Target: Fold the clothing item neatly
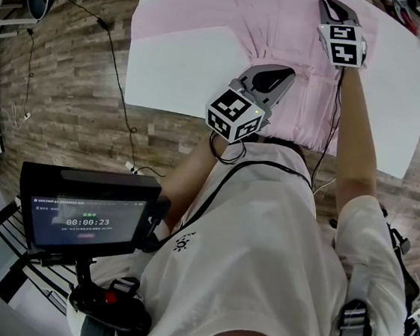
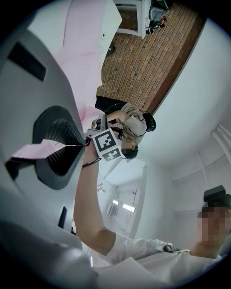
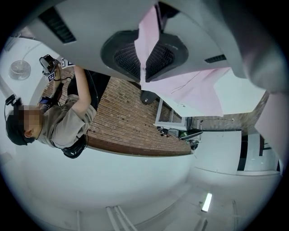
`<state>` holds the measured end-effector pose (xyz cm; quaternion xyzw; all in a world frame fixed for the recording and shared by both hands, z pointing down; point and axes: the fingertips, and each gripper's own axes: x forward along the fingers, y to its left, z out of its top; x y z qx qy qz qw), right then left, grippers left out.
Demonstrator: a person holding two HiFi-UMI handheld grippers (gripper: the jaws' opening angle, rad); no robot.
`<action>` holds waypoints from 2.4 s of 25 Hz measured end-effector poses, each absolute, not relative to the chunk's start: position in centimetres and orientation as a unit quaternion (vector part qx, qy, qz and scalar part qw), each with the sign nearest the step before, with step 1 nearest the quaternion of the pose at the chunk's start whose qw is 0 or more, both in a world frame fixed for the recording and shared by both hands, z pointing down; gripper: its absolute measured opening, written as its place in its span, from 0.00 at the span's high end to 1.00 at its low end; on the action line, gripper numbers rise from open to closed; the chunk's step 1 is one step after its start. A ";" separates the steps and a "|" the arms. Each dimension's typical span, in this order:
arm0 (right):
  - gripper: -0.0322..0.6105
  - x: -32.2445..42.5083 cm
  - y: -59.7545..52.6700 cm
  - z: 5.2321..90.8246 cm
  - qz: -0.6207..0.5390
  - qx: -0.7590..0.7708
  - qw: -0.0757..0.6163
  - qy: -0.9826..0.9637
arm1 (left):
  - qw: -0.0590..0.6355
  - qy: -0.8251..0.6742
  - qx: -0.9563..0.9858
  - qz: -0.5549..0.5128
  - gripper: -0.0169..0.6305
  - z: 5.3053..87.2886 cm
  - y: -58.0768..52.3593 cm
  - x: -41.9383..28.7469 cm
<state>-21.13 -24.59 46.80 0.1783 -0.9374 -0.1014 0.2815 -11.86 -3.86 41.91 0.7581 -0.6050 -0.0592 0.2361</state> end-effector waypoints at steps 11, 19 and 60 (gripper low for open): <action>0.89 -23.2 -22.8 49.1 -0.095 0.151 0.294 -0.939 | 0.244 -0.622 0.741 -0.061 0.97 42.7 -2.9 -13.4; 0.89 -24.6 -22.0 50.9 -0.093 0.129 0.303 -0.939 | 0.251 -0.631 0.731 -0.063 0.97 43.6 -2.9 -14.3; 0.89 -26.5 -17.4 54.5 -0.102 0.067 0.332 -0.935 | 0.271 -0.636 0.719 -0.069 0.97 44.5 -1.9 -14.2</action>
